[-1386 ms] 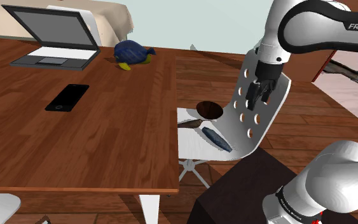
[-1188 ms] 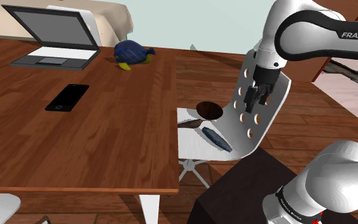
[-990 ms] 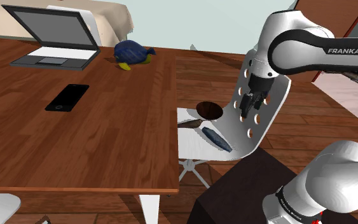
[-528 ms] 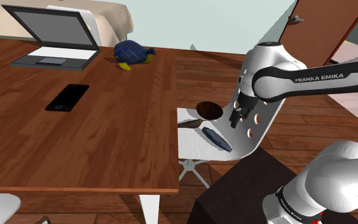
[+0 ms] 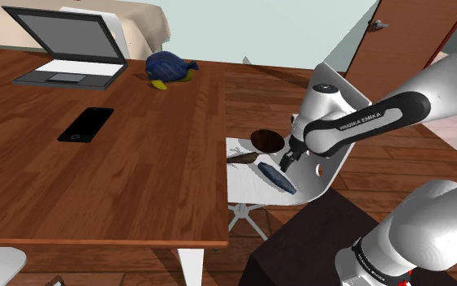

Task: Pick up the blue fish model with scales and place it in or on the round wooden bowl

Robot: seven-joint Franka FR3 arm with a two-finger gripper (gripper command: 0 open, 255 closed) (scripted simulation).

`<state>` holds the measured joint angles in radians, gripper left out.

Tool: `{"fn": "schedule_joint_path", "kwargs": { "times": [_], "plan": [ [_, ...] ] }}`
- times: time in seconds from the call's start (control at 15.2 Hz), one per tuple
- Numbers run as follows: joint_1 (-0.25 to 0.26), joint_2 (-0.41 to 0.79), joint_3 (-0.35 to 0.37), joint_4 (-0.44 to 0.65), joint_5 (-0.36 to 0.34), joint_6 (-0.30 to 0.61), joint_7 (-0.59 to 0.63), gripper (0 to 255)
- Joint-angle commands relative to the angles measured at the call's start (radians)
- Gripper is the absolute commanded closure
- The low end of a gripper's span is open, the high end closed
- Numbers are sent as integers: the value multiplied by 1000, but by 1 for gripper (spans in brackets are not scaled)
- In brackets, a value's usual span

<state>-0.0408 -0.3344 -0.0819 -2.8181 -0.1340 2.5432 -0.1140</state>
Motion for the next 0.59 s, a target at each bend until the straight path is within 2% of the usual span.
{"fn": "schedule_joint_path", "kwargs": {
  "times": [0.0, 0.4, 0.53],
  "plan": [
    [-8, 105, -7, 1, -18, 133, -8, 0],
    [-26, 416, -22, 74, -100, 442, 14, 0],
    [-25, 456, -28, 84, -113, 472, 25, 0]
  ]
}}
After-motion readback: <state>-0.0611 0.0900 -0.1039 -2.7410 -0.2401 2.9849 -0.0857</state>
